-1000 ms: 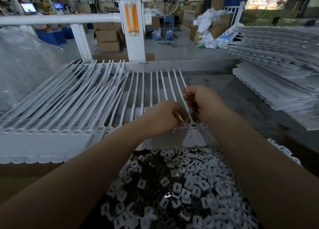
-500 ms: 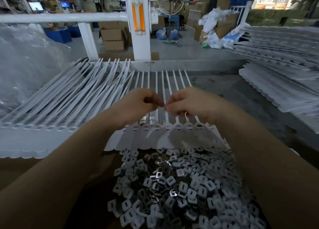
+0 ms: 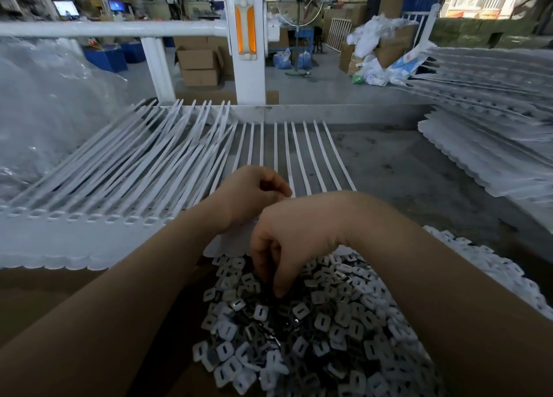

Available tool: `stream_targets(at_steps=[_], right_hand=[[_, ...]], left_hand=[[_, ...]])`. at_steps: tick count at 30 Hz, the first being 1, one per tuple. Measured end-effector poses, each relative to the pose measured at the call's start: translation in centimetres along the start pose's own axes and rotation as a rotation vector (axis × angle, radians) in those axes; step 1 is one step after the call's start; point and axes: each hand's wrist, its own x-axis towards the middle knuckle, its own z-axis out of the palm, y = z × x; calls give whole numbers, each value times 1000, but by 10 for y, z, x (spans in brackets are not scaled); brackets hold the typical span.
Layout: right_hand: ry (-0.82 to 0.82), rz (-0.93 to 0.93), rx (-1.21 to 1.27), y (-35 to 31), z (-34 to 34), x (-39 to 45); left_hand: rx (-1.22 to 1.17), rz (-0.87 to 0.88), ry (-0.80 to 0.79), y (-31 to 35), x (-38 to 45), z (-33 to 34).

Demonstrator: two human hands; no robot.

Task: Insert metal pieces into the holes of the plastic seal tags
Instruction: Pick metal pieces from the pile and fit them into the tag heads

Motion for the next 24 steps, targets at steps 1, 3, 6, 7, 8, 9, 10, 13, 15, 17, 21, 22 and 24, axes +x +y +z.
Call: stream_targets(at_steps=[1,3,6,7,8,9,10,13,15,17,21,22,24], right_hand=[[2,-2,6,0,0,-1],[6,-7,10,-1,1,-2],[-7,-5,3,-5,1,-2],[-14,0,-3,-6,1,-2],[-18,5,-12,-7,1,-1],[-19,7,-22,-8,2,-1],[-22,2,-34,-9,2,-1],[-42,-20,-41,-11,3,0],[-47,-20,-30,-12,3,-1],[-50,-19,-22,-12,2,-2],[38,-15,8,-8,-3,-6],[103,-17,26,-6,-6,-9],[272,-16,147,2,-12,-16]], left_hand=[[-3,-3,-2,0,0,0],[-2,-12,-5,0,0,0],[9,-18,3,1,0,0],[13,-19,6,1,0,0],[13,-20,7,1,0,0],[10,-21,6,1,0,1],[7,-21,6,1,0,1],[15,-18,5,1,-1,1],[14,-12,3,1,-1,1],[14,-14,5,2,-1,1],[-4,-1,-17,8,-4,-2],[-8,16,-28,9,-6,-4],[-40,34,-37,11,-7,-9]])
